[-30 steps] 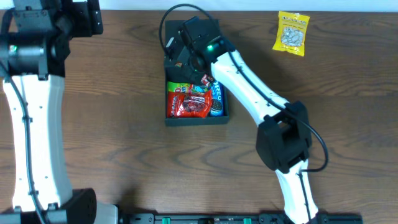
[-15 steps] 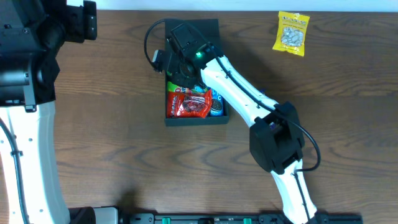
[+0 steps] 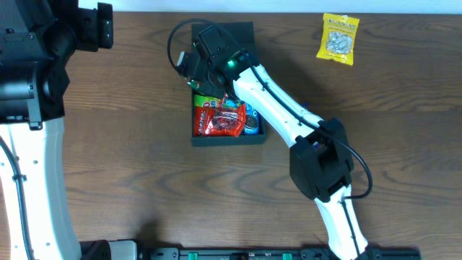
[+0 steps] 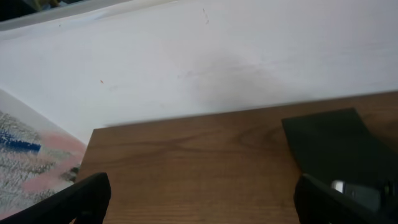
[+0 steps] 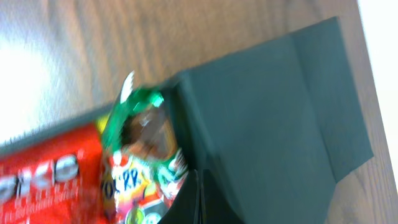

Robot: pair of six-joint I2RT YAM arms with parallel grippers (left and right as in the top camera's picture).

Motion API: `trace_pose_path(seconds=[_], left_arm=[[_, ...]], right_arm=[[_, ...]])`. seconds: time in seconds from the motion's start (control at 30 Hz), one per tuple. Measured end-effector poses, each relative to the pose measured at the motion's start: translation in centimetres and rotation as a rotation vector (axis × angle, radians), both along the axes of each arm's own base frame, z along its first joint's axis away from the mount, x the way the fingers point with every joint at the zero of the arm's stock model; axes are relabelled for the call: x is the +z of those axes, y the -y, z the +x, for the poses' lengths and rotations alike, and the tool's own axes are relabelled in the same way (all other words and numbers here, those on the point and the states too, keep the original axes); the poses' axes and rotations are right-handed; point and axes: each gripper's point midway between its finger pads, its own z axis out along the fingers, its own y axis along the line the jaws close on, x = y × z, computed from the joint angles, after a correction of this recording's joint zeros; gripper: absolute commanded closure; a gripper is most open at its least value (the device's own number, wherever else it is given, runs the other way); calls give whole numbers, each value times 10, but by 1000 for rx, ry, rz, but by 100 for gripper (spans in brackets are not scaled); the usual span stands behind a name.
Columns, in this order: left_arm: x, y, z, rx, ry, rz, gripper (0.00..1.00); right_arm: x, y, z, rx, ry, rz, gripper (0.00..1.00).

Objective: Pack container
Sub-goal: 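Carry the chocolate bar into the box's back left and release it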

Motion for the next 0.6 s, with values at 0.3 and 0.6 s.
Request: trace_pose_path(seconds=[0.3,0.6], left_arm=[[-3,0,-2,0,-15,-1,5],[-3,0,-2,0,-16,-1,5]], right_arm=[[4,-26,-16,-63,-143,201,99],[-7,-34,-36,-22,-265,264,99]])
